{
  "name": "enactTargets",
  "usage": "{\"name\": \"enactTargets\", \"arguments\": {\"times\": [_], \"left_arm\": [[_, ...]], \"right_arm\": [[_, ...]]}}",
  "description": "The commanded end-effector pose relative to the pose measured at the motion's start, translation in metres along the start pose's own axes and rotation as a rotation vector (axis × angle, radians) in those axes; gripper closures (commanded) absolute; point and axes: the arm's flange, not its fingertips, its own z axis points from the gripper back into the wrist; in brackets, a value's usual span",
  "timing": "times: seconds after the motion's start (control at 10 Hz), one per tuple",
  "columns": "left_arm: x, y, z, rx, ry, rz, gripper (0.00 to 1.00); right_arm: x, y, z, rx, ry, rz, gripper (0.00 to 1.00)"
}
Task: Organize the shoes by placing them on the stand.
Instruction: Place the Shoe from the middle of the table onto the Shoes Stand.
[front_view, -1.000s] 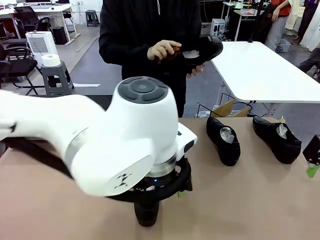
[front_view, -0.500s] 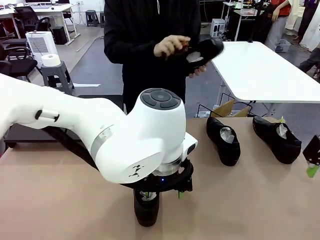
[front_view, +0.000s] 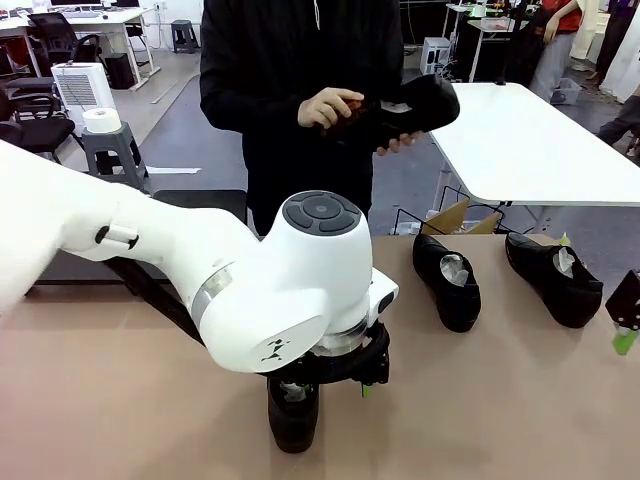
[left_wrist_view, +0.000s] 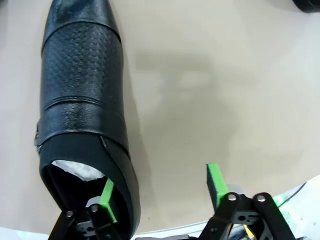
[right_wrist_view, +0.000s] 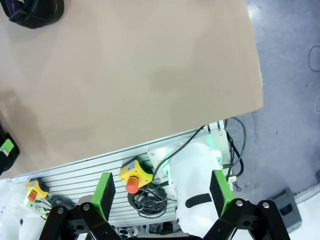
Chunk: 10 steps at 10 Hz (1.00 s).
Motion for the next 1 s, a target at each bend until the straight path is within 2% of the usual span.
{"name": "enactTargets", "arguments": {"times": [0.0, 0.3, 0.4, 0.9], "left_arm": [[0.003, -0.001, -0.003, 0.023, -0.019, -0.002, 0.45], [0.004, 0.003, -0.007, 0.044, -0.002, 0.015, 0.94], [0.004, 0.004, -0.007, 0.046, -0.001, 0.017, 1.0], [-0.001, 0.02, -0.006, 0.109, 0.005, 0.036, 1.0]], "right_arm": [[0.0, 0.001, 0.001, 0.006, -0.004, 0.008, 0.0], [0.0, 0.001, 0.001, 0.006, -0.004, 0.008, 0.0], [0.0, 0.001, 0.001, 0.006, -0.004, 0.008, 0.0], [0.0, 0.001, 0.001, 0.006, -0.004, 0.008, 0.0]]}}
